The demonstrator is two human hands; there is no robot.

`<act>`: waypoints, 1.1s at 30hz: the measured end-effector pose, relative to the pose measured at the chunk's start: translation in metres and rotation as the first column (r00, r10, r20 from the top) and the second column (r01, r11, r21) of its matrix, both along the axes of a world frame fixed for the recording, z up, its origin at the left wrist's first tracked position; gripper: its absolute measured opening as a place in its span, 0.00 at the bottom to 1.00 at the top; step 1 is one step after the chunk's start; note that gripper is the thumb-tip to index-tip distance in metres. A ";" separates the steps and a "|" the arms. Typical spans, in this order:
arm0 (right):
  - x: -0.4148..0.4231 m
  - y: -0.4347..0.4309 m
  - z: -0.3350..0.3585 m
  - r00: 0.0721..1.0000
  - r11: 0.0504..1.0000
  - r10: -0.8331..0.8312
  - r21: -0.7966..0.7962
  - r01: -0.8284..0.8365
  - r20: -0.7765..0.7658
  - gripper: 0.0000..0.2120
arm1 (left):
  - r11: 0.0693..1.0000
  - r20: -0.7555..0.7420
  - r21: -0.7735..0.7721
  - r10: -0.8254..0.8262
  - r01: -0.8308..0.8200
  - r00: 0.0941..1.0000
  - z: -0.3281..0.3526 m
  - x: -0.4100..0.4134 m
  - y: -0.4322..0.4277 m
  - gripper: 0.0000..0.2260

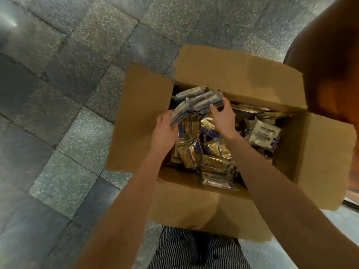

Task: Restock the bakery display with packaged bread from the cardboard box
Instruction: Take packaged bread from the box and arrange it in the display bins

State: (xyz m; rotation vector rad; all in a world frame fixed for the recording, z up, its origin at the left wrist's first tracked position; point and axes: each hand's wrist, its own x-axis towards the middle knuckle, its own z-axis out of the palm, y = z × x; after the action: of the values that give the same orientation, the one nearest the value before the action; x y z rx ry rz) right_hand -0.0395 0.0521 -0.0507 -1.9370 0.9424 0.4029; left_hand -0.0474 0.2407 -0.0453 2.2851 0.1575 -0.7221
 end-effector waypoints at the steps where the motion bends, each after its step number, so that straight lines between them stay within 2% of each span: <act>1: 0.003 0.002 -0.007 1.000 1.000 -0.012 0.016 0.012 0.004 0.28 | 1.000 -0.003 -0.008 0.006 -0.006 1.000 -0.006 0.000 0.000 0.23; 5: 0.011 0.003 -0.031 0.995 0.994 -0.097 0.046 0.096 0.016 0.31 | 0.995 -0.022 -0.093 0.029 -0.031 0.999 -0.021 -0.005 -0.001 0.23; 8: 0.019 0.002 -0.043 0.987 0.985 -0.158 0.073 0.156 0.017 0.35 | 0.977 -0.099 -0.184 0.093 -0.110 0.991 -0.027 -0.004 -0.005 0.24; 10: 0.026 0.001 -0.050 0.969 0.966 -0.246 0.085 0.244 0.016 0.39 | 0.963 -0.130 -0.210 0.146 -0.171 0.981 -0.030 -0.004 -0.005 0.24; 13: 0.036 0.000 -0.058 0.922 0.919 -0.386 0.093 0.384 0.012 0.45 | 0.959 -0.124 -0.221 0.152 -0.177 0.980 -0.033 -0.005 -0.006 0.24; 18: 0.036 -0.005 -0.071 0.902 0.901 -0.430 0.077 0.426 0.039 0.46 | 0.937 -0.156 -0.265 0.193 -0.229 0.969 -0.039 -0.006 -0.006 0.23; 23: 0.041 -0.007 -0.065 0.888 0.867 -0.459 0.210 0.451 -0.015 0.47 | 0.911 -0.169 -0.268 0.275 -0.313 0.946 -0.042 -0.010 -0.004 0.21; 26: 0.042 -0.014 -0.073 0.877 0.843 -0.478 0.256 0.474 -0.050 0.40 | 0.891 -0.198 -0.272 0.318 -0.364 0.927 -0.043 -0.013 -0.002 0.17; 29: 0.031 -0.015 -0.061 0.907 0.894 -0.421 0.167 0.417 -0.011 0.23 | 0.834 -0.246 -0.303 0.399 -0.461 0.883 -0.039 -0.016 0.000 0.13; 31: 0.020 -0.018 -0.057 0.933 0.928 -0.359 0.103 0.358 -0.004 0.18 | 0.799 -0.281 -0.312 0.440 -0.515 0.853 -0.034 -0.018 0.000 0.10; 33: 0.005 -0.020 -0.046 0.927 0.922 -0.375 0.114 0.371 0.020 0.16 | 0.791 -0.290 -0.307 0.452 -0.529 0.844 -0.025 -0.022 -0.001 0.08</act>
State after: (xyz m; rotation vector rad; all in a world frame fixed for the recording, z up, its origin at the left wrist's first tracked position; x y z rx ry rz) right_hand -0.0344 0.0320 -0.0971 -1.6145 1.2080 0.1848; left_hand -0.0696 0.2399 -0.0704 1.6886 0.6365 -0.6336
